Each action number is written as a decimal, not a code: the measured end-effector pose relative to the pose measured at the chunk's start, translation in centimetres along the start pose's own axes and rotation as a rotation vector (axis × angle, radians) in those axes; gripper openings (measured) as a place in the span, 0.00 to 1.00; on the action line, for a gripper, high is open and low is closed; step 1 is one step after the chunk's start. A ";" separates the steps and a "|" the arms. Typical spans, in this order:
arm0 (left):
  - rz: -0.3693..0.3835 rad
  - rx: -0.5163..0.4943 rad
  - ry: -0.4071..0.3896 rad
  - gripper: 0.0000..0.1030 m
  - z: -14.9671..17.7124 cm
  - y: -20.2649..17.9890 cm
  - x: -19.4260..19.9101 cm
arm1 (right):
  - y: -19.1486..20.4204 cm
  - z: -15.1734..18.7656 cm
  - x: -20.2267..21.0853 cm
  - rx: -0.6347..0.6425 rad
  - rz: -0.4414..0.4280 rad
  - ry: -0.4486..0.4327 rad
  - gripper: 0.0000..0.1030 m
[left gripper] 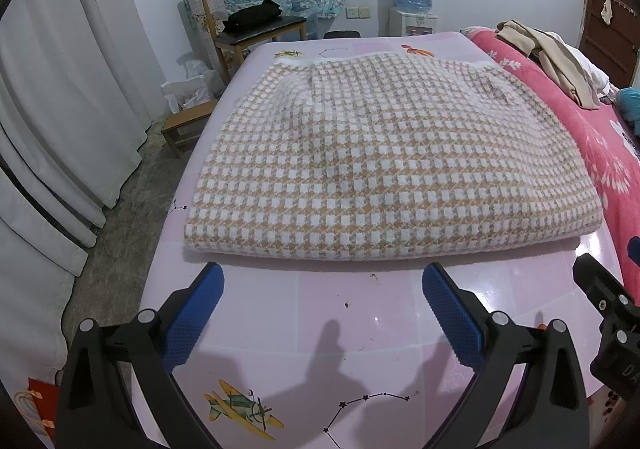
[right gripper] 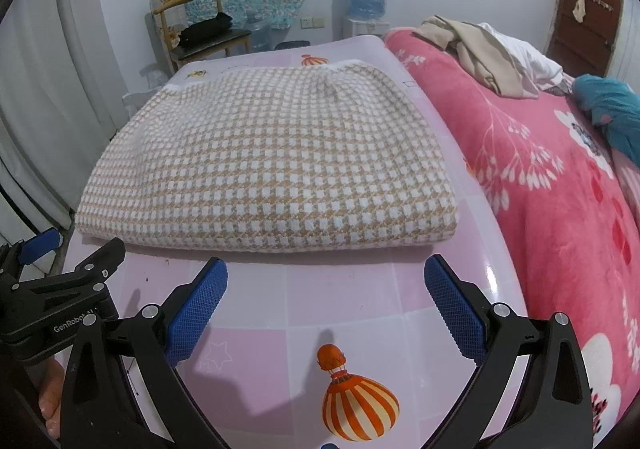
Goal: Fold large clothes
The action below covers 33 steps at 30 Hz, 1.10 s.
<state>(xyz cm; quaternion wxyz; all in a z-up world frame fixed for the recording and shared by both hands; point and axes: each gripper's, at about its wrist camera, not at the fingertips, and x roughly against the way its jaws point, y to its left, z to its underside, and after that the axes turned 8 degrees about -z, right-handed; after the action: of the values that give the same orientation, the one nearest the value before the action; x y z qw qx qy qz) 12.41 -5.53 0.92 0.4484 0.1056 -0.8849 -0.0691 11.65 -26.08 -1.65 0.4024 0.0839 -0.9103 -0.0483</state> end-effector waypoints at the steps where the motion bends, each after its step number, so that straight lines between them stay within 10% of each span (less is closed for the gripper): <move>1: 0.001 0.000 0.001 0.95 0.0 0.0 0.0 | 0.0 0.0 0.0 0.000 0.001 0.000 0.92; 33: 0.003 0.003 0.002 0.95 -0.2 0.3 0.0 | 0.1 -0.1 0.0 0.011 -0.005 0.007 0.92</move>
<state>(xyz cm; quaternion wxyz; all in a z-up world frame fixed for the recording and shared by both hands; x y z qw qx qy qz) 12.49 -5.25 1.09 0.4490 0.1050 -0.8848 -0.0668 11.65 -25.96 -1.56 0.4049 0.0884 -0.9090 -0.0438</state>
